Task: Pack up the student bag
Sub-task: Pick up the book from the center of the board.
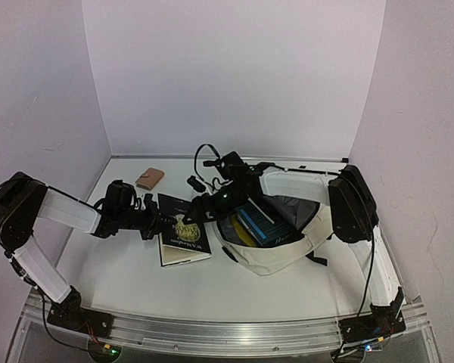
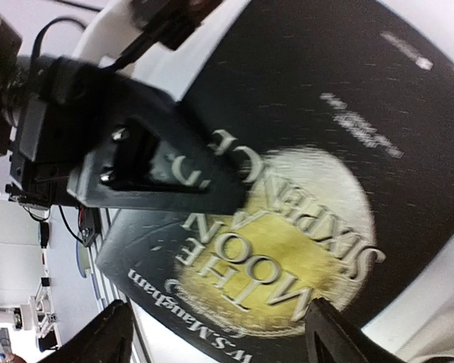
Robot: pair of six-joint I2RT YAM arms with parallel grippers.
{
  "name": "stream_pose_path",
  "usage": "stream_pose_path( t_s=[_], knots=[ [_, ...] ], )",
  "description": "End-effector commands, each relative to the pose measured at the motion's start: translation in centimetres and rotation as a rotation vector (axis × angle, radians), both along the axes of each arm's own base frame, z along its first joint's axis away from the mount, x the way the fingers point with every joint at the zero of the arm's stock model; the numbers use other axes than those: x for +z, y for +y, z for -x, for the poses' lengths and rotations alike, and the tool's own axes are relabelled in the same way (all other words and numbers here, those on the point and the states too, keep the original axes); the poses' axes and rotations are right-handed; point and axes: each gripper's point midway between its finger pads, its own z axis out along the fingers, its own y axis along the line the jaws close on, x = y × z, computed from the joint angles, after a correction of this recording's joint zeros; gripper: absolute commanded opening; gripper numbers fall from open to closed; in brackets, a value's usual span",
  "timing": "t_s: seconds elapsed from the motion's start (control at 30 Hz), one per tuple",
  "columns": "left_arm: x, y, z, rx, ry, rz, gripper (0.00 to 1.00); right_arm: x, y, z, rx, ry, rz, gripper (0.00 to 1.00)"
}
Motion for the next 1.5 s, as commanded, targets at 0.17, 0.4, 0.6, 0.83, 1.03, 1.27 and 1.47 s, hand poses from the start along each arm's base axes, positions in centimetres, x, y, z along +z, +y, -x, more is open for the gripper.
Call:
stream_pose_path(
  t_s=[0.17,0.4,0.6,0.83,1.03,1.27,1.47],
  knots=[
    [10.6,-1.4,0.3,-0.107,-0.243,0.156,0.00,8.9,-4.8,-2.2,-0.059,0.057,-0.148,0.98],
    [16.7,-2.8,0.1,-0.184,-0.383,0.283,0.00,8.9,-5.6,0.6,0.025,0.160,-0.178,0.98],
    [19.9,-5.0,-0.2,-0.251,-0.455,0.361,0.00,9.7,-5.5,0.9,0.034,0.175,-0.196,0.90],
    [21.8,-6.3,0.1,-0.286,-0.514,0.420,0.00,11.3,-6.1,0.4,0.002,0.142,-0.200,0.89],
    [23.6,-6.5,0.6,-0.313,-0.539,0.414,0.00,7.7,-9.3,-2.1,-0.146,0.132,-0.087,0.96],
    [24.5,-6.9,0.7,-0.328,-0.556,0.427,0.00,8.4,-9.1,-2.0,-0.132,0.139,-0.108,0.94],
    [23.1,-7.3,0.0,-0.317,-0.522,0.404,0.00,13.2,-8.7,-0.7,-0.051,0.132,-0.218,0.60]
  ],
)
